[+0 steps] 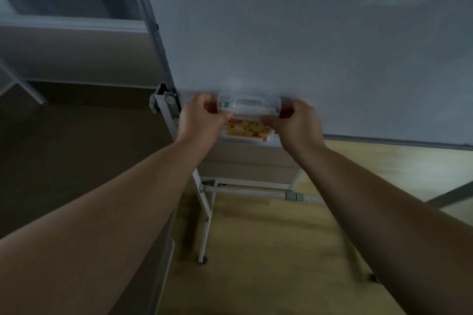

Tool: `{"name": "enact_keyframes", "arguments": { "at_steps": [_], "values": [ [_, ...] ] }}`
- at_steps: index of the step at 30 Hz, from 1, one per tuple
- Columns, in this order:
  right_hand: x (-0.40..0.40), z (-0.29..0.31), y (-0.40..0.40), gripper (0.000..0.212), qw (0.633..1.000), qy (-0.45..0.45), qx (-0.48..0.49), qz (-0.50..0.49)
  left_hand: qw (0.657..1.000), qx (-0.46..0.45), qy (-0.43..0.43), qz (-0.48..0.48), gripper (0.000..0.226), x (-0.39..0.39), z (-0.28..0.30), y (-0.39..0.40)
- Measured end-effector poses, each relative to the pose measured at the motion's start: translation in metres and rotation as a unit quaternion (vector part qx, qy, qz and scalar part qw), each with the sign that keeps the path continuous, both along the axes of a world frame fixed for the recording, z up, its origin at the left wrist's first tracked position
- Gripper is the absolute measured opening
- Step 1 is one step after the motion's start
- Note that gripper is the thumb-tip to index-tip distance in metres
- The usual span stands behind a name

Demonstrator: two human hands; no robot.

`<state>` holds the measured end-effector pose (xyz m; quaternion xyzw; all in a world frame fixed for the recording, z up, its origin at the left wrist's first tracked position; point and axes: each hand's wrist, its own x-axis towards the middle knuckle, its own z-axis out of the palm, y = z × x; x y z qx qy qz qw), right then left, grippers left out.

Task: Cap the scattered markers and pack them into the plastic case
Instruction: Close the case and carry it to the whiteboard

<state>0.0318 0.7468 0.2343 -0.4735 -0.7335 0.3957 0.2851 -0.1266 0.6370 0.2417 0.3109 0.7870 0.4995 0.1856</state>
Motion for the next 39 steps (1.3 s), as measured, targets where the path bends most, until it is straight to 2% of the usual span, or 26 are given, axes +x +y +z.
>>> {"name": "enact_keyframes", "arguments": {
  "at_steps": [15,32,36,39],
  "values": [
    [-0.010,-0.015,-0.005,0.029,0.999,0.010,0.000,-0.035,1.000,-0.010,-0.006,0.000,0.026,-0.013,-0.019,0.000],
    [-0.005,-0.024,-0.008,0.039,0.999,-0.007,0.005,-0.032,1.000,-0.010,-0.010,-0.012,0.033,-0.013,-0.018,-0.007],
    [-0.004,-0.025,-0.006,0.037,0.999,-0.012,-0.004,-0.031,0.999,-0.001,0.041,-0.017,0.045,-0.009,-0.011,-0.007],
    [-0.006,-0.027,-0.006,0.035,0.999,-0.013,-0.012,-0.034,0.981,0.006,0.192,-0.036,0.069,-0.003,-0.006,-0.010]
  ]
}}
